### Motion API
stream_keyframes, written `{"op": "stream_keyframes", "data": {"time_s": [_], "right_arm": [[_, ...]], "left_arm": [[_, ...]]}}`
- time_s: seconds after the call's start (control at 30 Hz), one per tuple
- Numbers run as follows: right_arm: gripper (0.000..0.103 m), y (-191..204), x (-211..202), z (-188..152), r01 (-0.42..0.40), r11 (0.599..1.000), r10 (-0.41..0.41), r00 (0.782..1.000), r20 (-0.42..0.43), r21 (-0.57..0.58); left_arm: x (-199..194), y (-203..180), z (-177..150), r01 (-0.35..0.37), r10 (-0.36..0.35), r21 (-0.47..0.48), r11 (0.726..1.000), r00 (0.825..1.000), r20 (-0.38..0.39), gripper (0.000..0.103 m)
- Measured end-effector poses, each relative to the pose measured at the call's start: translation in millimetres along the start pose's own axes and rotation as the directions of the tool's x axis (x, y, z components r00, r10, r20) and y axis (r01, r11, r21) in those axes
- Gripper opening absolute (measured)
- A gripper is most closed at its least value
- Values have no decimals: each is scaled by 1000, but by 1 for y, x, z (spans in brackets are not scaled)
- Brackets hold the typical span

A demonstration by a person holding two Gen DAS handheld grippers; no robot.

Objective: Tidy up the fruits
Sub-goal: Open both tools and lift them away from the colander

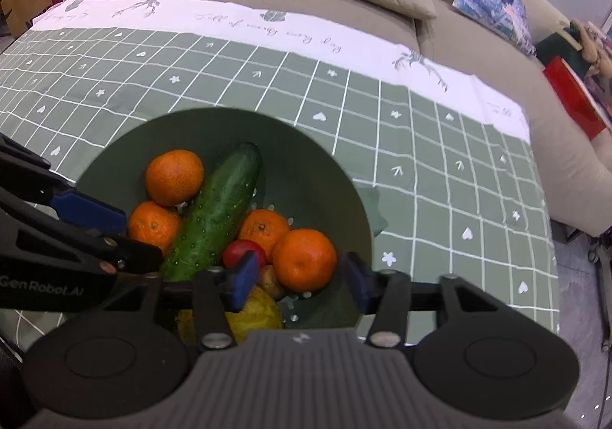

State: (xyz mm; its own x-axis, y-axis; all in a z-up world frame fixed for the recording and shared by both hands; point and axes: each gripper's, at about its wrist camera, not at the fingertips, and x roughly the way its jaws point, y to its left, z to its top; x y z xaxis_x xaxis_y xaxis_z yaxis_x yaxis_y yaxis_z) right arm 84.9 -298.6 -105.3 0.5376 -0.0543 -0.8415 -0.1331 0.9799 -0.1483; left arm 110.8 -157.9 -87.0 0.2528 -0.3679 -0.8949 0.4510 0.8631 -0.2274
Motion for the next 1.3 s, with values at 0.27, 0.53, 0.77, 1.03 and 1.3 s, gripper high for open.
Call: {"op": "stream_keyframes", "data": {"time_s": [0.27,0.53,0.77,1.03,1.3], "right_arm": [[67,4,-32,9,13,1000,-14,997,76,13],[80,15,-81,21,-30,998,20,979,204,48],[92,26,-127,16,-144,980,97,947,305,135],[98,46,-164,-4,-249,946,167,922,350,206],[98,72,-182,-25,-201,962,123,923,364,185]], "left_arm": [[-43,1,-5,13,-14,13,1000,996,83,53],[-104,15,-13,-62,63,-11,998,967,248,57],[-150,21,-31,-152,162,-57,987,904,395,66],[-191,7,-59,-300,289,-68,951,794,535,90],[-204,-1,-91,-379,328,-31,925,753,570,90]]}}
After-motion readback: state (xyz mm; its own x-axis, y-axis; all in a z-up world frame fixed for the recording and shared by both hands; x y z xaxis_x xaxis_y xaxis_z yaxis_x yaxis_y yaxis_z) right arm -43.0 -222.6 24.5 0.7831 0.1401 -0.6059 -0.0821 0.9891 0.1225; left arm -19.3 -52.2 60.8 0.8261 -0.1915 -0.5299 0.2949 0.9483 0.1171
